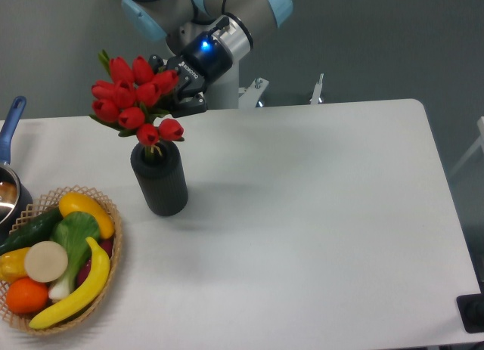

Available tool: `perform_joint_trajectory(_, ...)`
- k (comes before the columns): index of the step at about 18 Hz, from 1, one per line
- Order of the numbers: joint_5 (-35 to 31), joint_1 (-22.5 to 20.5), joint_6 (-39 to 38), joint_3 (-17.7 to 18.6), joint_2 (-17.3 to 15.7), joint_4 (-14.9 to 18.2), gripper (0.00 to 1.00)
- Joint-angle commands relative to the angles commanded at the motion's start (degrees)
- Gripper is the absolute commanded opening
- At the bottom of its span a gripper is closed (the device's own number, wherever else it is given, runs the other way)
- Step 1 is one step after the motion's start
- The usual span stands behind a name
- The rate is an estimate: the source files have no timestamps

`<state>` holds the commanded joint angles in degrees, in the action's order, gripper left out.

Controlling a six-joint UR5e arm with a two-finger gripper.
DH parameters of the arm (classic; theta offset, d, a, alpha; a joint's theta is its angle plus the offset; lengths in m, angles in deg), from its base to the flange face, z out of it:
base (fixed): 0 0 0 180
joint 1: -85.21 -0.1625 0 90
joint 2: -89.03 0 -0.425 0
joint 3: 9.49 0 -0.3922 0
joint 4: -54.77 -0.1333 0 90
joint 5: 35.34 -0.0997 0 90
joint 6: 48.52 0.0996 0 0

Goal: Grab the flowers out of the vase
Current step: 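Lift the tulips straight up out of the black vase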

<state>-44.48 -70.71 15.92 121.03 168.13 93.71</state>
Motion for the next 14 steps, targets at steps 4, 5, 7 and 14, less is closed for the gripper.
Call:
perform_joint_trajectory(4,0.1,-1.4,-8.0,-4.5,-0.2,0.0,0.11)
perform_joint_trajectory(5,0.3,-1.8,-8.7,-4.8,-0.3,0.0,0.11)
perform_joint_trajectory(7,1.0,-2.0,-8.9,-4.8,-0.3,0.0,0.11)
perform_joint_trajectory(14,3.8,-4.0,-13.3,-6.2,-0.2,0.2,0.11)
